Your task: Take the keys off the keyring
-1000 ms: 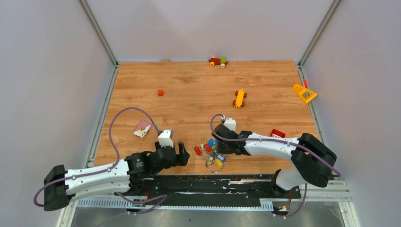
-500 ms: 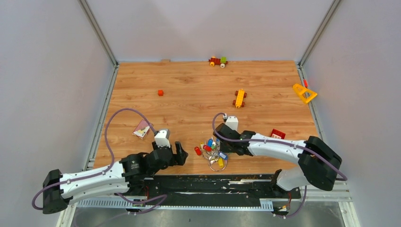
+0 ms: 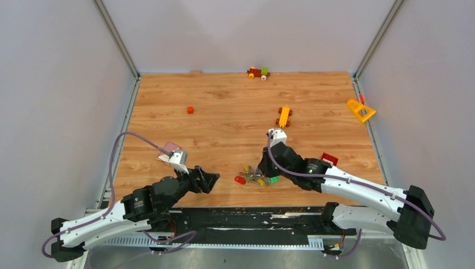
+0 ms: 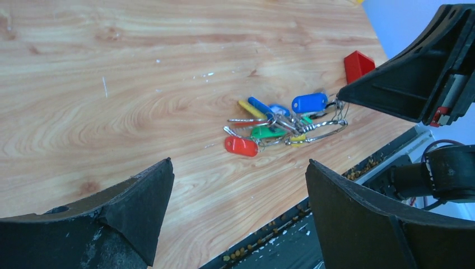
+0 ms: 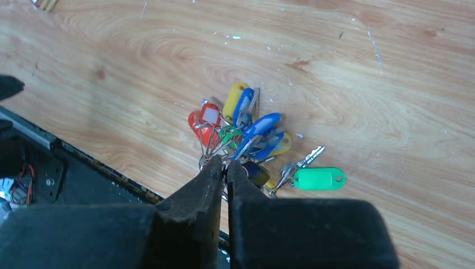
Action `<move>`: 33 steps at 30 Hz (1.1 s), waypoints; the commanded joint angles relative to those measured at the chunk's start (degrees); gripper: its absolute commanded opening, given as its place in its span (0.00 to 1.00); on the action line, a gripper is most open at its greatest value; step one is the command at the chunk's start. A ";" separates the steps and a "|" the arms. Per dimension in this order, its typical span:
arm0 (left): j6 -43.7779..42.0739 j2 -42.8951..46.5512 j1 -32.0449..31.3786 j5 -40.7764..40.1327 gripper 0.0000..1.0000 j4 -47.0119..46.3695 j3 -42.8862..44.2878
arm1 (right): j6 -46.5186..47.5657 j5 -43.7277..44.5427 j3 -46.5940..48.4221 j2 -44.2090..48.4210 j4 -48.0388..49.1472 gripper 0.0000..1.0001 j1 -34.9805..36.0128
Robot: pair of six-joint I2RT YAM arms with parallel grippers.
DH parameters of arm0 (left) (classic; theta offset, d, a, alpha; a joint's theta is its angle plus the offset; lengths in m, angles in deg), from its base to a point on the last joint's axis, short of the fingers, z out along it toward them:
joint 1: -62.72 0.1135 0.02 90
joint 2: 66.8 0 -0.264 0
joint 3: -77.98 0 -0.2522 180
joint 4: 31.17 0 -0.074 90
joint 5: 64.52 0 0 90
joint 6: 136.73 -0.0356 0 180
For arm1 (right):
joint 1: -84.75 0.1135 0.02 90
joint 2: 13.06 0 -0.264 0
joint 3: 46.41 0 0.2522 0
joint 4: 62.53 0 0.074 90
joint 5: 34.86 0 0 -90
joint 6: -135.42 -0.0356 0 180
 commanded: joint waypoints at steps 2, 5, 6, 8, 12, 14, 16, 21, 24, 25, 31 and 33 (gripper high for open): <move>-8.92 0.08 -0.10 1.49 0.94 -6.29 1.28 | 6.07 -3.30 3.32 2.51 2.87 0.00 1.36; -13.60 -2.02 -0.12 5.22 0.94 -9.95 2.27 | 6.97 -4.07 5.06 3.26 2.72 0.00 1.92; -15.26 -2.89 -0.11 6.61 0.94 -11.26 2.46 | 7.13 -4.19 5.66 3.51 2.80 0.00 2.22; -18.06 -4.49 -0.08 8.96 0.93 -14.03 2.56 | 7.39 -4.71 6.86 3.86 3.02 0.00 2.55; -22.49 -7.19 -0.08 12.90 0.92 -18.45 2.87 | 8.56 -6.82 9.53 4.19 3.45 0.00 3.38; -23.87 -8.01 -0.14 15.07 0.91 -20.25 2.86 | 9.44 -7.63 10.29 4.38 3.66 0.00 3.87; -25.17 -8.21 -0.15 17.28 0.89 -21.91 2.71 | 10.47 -8.56 10.51 4.60 4.23 0.00 4.28; -28.58 -7.45 -0.12 23.32 0.76 -27.00 1.24 | 14.21 -14.12 10.41 4.59 6.09 0.00 4.59; -30.59 -7.43 -0.10 26.32 0.72 -27.63 1.19 | 17.13 -18.86 10.04 4.59 7.13 0.00 5.07; -31.17 -7.37 -0.12 27.15 0.71 -27.89 1.16 | 18.03 -19.99 9.87 4.68 7.45 0.00 5.26; -37.41 -7.60 -0.13 32.07 0.63 -29.31 1.25 | 23.48 -25.68 9.24 5.81 8.32 0.00 6.16; -38.74 -7.83 -0.17 33.63 0.61 -30.46 0.91 | 25.08 -27.35 9.12 6.49 8.60 0.00 6.56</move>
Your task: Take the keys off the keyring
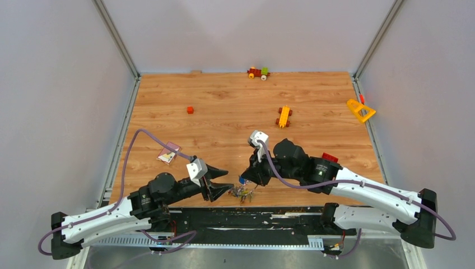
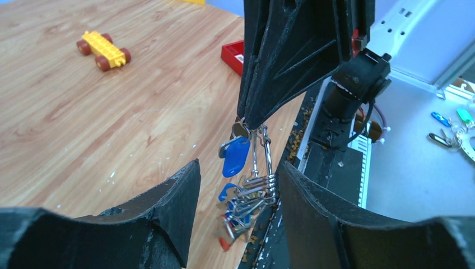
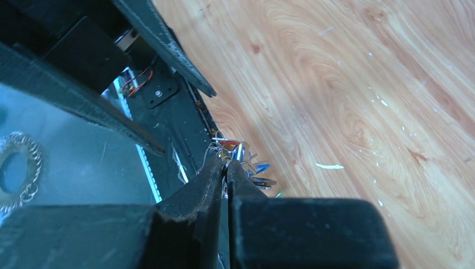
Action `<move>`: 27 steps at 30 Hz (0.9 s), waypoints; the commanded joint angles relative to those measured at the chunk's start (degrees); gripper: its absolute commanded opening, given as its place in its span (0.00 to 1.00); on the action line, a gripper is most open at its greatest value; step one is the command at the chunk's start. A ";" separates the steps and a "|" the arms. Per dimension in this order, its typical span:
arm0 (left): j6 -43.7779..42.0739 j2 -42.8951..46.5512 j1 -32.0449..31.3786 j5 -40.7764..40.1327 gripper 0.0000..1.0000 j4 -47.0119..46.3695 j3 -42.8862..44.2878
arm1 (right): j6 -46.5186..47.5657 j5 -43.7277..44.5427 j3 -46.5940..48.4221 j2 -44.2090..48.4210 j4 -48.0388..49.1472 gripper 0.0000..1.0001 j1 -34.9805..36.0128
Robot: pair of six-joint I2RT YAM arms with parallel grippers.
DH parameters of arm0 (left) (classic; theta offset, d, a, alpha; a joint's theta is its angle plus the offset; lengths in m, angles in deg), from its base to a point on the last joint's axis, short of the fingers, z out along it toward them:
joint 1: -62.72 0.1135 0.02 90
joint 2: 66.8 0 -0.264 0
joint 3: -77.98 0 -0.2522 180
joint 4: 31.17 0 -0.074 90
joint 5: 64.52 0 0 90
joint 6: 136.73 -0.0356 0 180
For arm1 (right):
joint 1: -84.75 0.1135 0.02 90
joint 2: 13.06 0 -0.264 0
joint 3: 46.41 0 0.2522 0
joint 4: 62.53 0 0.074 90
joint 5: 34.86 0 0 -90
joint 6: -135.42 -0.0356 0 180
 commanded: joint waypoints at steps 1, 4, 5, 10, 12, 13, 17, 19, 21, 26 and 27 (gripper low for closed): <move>-6.63 -0.16 -0.22 5.48 0.60 -5.36 0.15 | 5.60 -6.52 1.12 3.16 5.76 0.00 0.84; -8.63 -0.06 -0.17 6.84 0.58 -6.88 -0.62 | 7.46 -9.94 1.04 3.75 5.90 0.00 0.94; -9.02 -0.04 -0.17 7.27 0.58 -7.31 -0.85 | 7.91 -11.12 1.11 3.82 5.90 0.00 0.98; -10.53 -0.10 -0.22 10.94 0.55 -9.66 -1.62 | 8.66 -14.48 1.57 3.38 6.47 0.00 1.32; -10.73 -0.78 -0.24 12.30 0.54 -10.36 -1.65 | 8.69 -14.93 1.81 3.05 6.82 0.00 1.46; -10.77 -1.17 -0.18 12.85 0.54 -10.75 -1.71 | 8.71 -14.87 1.89 2.89 6.93 0.00 1.58; -10.44 -2.88 -0.17 15.21 0.53 -11.67 -1.79 | 8.69 -14.19 2.44 2.59 7.14 0.00 1.77; -10.16 -3.80 -0.17 16.10 0.53 -12.32 -1.96 | 8.73 -13.83 2.51 2.67 7.21 0.00 1.86; -10.11 -4.55 -0.18 16.33 0.53 -12.54 -2.02 | 8.62 -13.80 2.65 2.74 7.43 0.00 2.10; -9.96 -5.68 -0.18 16.17 0.54 -12.85 -2.26 | 8.70 -14.50 2.65 2.88 7.98 0.00 2.58; -9.87 -5.85 -0.23 16.19 0.54 -12.96 -2.29 | 8.76 -14.69 2.69 2.81 8.12 0.00 2.71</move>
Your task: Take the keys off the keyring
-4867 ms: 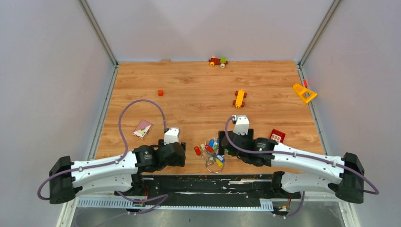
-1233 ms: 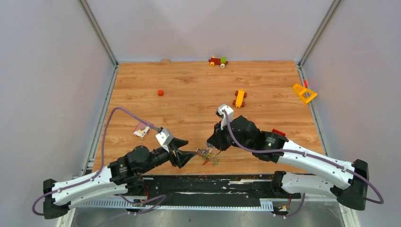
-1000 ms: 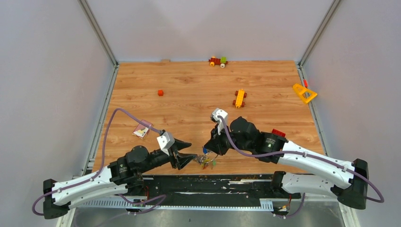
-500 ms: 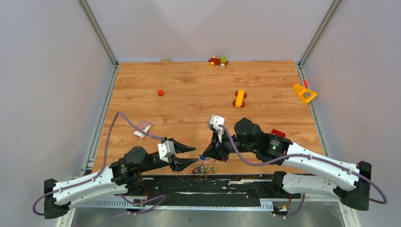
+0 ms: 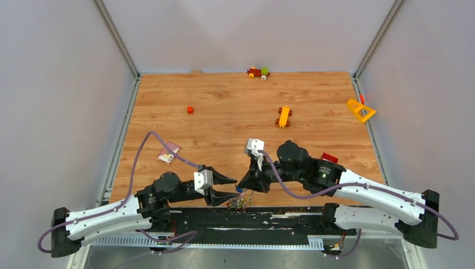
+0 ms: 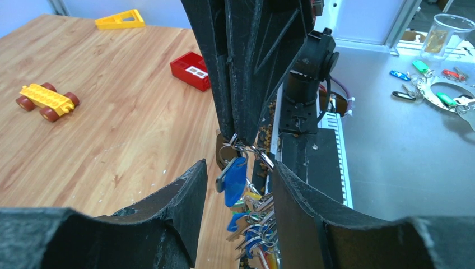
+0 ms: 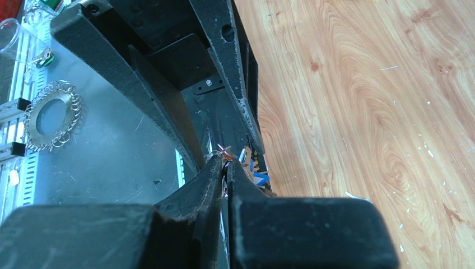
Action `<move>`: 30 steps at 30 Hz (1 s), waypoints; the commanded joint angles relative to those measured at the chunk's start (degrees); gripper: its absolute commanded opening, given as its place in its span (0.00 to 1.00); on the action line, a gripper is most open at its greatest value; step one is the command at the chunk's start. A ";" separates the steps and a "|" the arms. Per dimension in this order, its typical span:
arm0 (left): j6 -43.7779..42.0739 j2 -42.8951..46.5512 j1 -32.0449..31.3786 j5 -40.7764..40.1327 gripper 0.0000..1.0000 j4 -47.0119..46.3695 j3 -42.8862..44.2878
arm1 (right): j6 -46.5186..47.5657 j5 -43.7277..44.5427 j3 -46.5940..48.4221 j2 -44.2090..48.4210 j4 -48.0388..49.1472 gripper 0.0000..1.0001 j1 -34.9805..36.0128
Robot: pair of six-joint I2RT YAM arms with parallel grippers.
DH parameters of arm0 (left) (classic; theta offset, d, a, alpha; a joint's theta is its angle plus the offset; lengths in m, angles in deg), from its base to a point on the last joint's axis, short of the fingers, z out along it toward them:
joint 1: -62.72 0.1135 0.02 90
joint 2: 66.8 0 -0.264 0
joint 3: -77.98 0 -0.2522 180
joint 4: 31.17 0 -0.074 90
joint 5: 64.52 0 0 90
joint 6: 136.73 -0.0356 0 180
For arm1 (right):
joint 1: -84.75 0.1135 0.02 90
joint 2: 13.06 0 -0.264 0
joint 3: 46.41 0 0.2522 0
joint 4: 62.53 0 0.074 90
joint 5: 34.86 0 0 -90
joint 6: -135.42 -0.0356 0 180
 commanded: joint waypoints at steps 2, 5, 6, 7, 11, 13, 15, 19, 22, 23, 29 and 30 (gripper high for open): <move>-0.67 -0.90 -0.18 1.25 0.54 -3.51 -0.74 | 0.68 -2.01 2.80 0.49 5.79 0.00 0.96; -0.17 -1.41 -0.17 1.79 0.54 -4.52 -1.18 | 0.70 -2.12 2.89 0.44 6.23 0.00 1.27; -0.02 -1.57 -0.24 2.08 0.54 -4.87 -1.34 | 0.73 -1.99 2.95 0.51 6.21 0.00 1.35; 0.10 -1.74 -0.18 2.32 0.53 -5.11 -1.44 | 0.72 -1.90 2.93 0.57 6.25 0.00 1.37; 0.39 -1.96 -0.18 3.02 0.46 -5.16 -1.72 | 0.80 -1.21 2.70 1.17 6.40 0.00 1.45; 0.52 -2.05 -0.20 3.39 0.41 -5.22 -1.74 | 0.70 -0.90 2.58 1.43 6.41 0.00 1.46; 0.61 -2.20 -0.18 3.75 0.32 -5.39 -1.67 | 0.82 -0.72 2.48 1.61 6.30 0.00 1.50; 0.65 -3.37 -0.17 4.29 0.10 -4.98 -0.94 | 0.77 -0.04 2.31 1.85 6.23 0.00 1.51; 0.81 -4.65 -0.22 4.29 0.00 -3.71 0.04 | 0.83 1.02 2.13 2.45 6.00 0.00 1.54; 0.90 -5.04 -0.18 4.12 0.00 -3.02 0.42 | 0.88 1.69 2.08 2.80 5.84 0.00 1.52; -0.08 -4.94 -0.18 -3.87 0.00 9.21 6.38 | 0.98 8.67 0.64 6.99 3.29 0.06 1.50; -0.58 -4.89 -0.17 -5.96 0.00 11.81 7.84 | 0.94 10.31 0.23 7.74 2.63 0.09 1.54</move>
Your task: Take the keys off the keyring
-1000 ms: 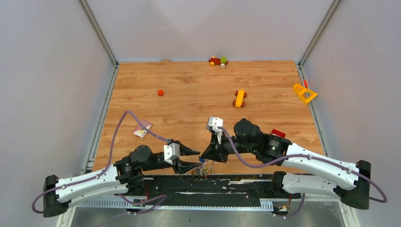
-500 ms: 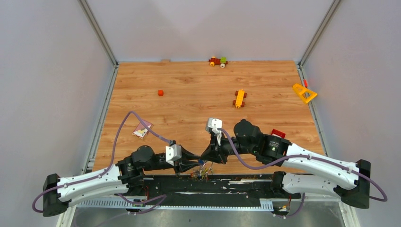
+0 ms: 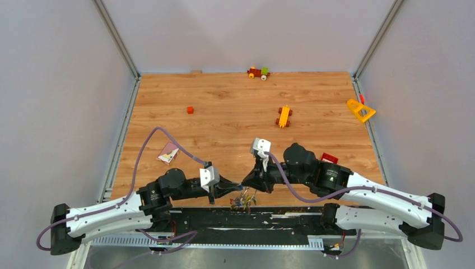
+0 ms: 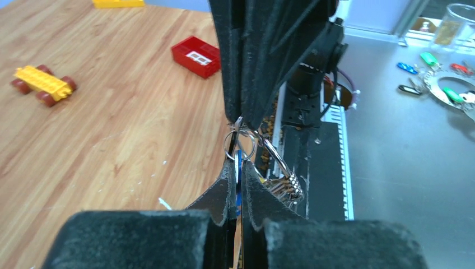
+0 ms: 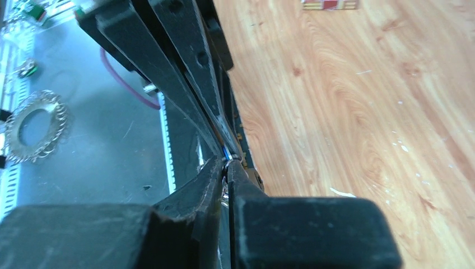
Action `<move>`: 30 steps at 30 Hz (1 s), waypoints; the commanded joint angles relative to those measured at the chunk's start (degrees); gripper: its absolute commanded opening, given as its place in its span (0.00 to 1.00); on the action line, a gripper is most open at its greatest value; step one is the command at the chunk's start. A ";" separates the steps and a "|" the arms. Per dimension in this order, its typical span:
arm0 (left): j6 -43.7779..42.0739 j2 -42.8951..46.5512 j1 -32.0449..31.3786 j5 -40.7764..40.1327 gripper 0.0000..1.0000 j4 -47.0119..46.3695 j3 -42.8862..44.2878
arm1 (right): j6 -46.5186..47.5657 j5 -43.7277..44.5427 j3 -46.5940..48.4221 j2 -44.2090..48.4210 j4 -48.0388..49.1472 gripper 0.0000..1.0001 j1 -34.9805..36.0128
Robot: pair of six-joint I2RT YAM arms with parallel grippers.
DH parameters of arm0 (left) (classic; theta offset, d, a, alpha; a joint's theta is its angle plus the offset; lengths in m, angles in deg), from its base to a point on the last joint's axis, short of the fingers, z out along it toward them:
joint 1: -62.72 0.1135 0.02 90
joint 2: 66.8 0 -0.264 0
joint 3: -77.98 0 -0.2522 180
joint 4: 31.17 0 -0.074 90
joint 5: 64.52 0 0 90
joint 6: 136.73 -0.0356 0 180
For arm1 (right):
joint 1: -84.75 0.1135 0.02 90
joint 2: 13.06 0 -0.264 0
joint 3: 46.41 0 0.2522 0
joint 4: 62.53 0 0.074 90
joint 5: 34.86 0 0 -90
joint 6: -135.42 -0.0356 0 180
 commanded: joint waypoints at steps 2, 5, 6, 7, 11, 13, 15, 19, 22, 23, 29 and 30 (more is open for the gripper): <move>-2.13 -0.09 -0.17 -11.24 0.00 16.17 8.76 | 0.27 9.79 -0.43 6.60 2.29 0.15 0.22; -3.12 -1.81 -0.18 -16.26 0.00 20.71 12.84 | -0.38 14.57 -1.47 8.56 0.62 0.30 0.27; -3.85 -2.82 -0.17 -17.31 0.00 22.65 14.68 | -0.64 15.11 -1.88 9.21 0.27 0.34 0.28; -4.88 -4.27 -0.22 -18.28 0.00 25.25 17.16 | -0.87 16.10 -2.37 9.97 0.12 0.37 0.21; -11.19 -9.31 -0.23 -20.42 0.00 33.94 26.25 | -1.51 18.06 -5.50 13.24 1.86 0.43 0.23; -14.80 -11.40 -0.20 -20.91 0.00 38.04 30.34 | -1.40 18.13 -7.29 14.55 3.78 0.44 0.26; -18.29 -12.79 -0.19 -21.41 0.00 40.70 33.80 | -0.53 16.84 -9.08 15.57 6.27 0.44 0.27; -23.83 -14.26 -0.31 -20.80 0.00 44.41 39.74 | 1.64 14.20 -12.91 16.84 12.52 0.45 0.27; -25.52 -14.50 -0.28 -20.09 0.00 46.02 42.49 | 4.38 12.51 -15.87 17.51 18.75 0.45 0.24; -25.91 -14.56 -0.28 -19.64 0.00 46.38 43.15 | 5.22 12.13 -16.84 17.54 21.94 0.45 0.27; -26.15 -15.63 -0.26 -17.84 0.00 48.21 46.31 | 6.58 9.89 -19.02 15.78 31.72 0.43 0.25; -26.04 -15.87 -0.30 -17.58 0.00 48.61 46.75 | 6.58 9.46 -19.18 15.39 33.56 0.42 0.26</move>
